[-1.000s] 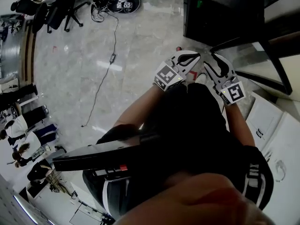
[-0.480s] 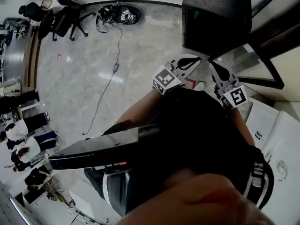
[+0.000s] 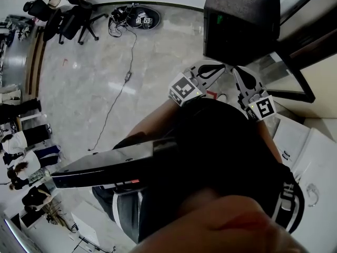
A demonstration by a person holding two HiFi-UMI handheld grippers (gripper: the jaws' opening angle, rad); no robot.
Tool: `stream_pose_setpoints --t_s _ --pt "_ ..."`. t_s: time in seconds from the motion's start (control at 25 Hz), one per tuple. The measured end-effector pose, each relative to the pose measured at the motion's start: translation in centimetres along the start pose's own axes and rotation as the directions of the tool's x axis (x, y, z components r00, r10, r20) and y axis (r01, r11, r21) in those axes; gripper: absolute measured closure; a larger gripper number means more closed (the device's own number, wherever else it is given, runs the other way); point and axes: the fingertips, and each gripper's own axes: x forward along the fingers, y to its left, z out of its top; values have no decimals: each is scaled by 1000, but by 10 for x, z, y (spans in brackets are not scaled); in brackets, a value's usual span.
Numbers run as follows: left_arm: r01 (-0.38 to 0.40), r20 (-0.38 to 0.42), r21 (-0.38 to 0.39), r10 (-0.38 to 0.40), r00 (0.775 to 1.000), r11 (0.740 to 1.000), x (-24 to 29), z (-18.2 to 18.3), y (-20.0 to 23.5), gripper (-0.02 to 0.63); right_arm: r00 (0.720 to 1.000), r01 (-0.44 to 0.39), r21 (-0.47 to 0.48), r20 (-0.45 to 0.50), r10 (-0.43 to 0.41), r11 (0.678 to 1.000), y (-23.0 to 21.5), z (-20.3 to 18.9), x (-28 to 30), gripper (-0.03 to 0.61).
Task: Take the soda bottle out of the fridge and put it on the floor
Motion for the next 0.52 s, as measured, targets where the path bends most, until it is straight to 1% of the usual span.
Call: stream_pose_setpoints --t_s 0.36,0.52 --pt "-21 3 2 21 1000 1000 -1 1 -3 615 999 -35 -19 -8 35 999 4 -2 6 568" --pt "-30 4 -16 30 1000 999 -2 -8 -10 615 998 -49 -7 -43 49 999 5 -15 -4 567"
